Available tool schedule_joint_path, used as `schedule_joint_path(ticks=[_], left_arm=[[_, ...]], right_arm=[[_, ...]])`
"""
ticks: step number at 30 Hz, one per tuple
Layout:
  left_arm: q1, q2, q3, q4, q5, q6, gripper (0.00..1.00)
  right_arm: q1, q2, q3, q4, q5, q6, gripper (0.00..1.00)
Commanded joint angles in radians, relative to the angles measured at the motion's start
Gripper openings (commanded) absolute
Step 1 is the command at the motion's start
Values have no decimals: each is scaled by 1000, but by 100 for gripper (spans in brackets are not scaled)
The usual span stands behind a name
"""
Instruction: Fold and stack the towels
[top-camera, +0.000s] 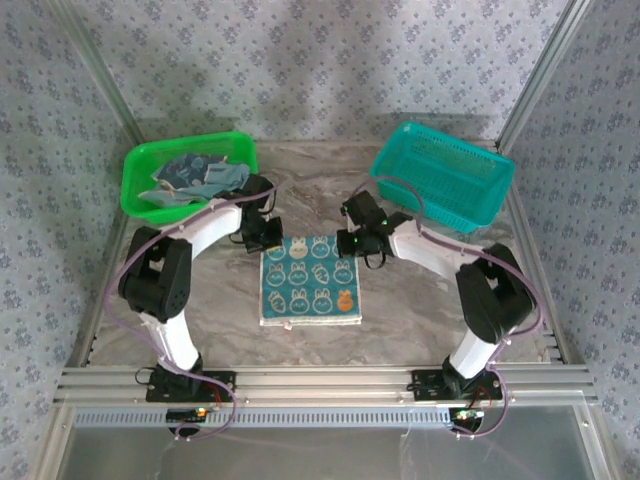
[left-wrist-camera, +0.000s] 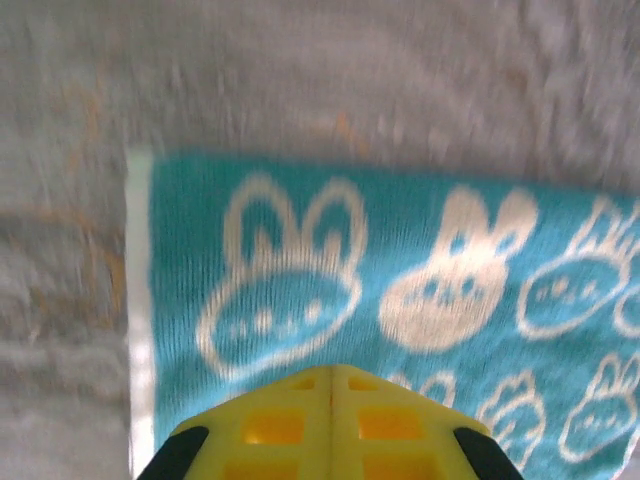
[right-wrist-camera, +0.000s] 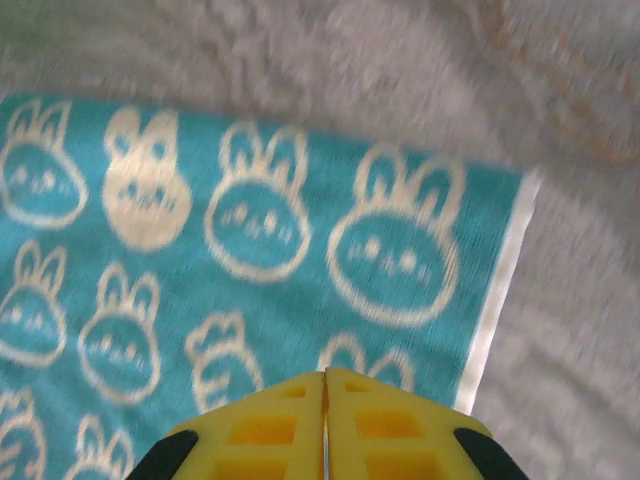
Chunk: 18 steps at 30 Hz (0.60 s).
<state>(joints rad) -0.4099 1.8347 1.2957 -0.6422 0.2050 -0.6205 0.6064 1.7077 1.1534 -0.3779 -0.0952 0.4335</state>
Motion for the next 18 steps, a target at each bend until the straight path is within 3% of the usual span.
schedule_joint_path(ticks=[1,10,18], left_arm=[[18,69,62,-29,-14,57,2],[68,146,0,-3,-101,85,1],[79,80,-33,17,-70,67,3]], right_arm=[[-31,104,88,-30,-4,-46,9],[-109,239,123,3,14,-77,8],[-120,248,117,14,1,-90,10]])
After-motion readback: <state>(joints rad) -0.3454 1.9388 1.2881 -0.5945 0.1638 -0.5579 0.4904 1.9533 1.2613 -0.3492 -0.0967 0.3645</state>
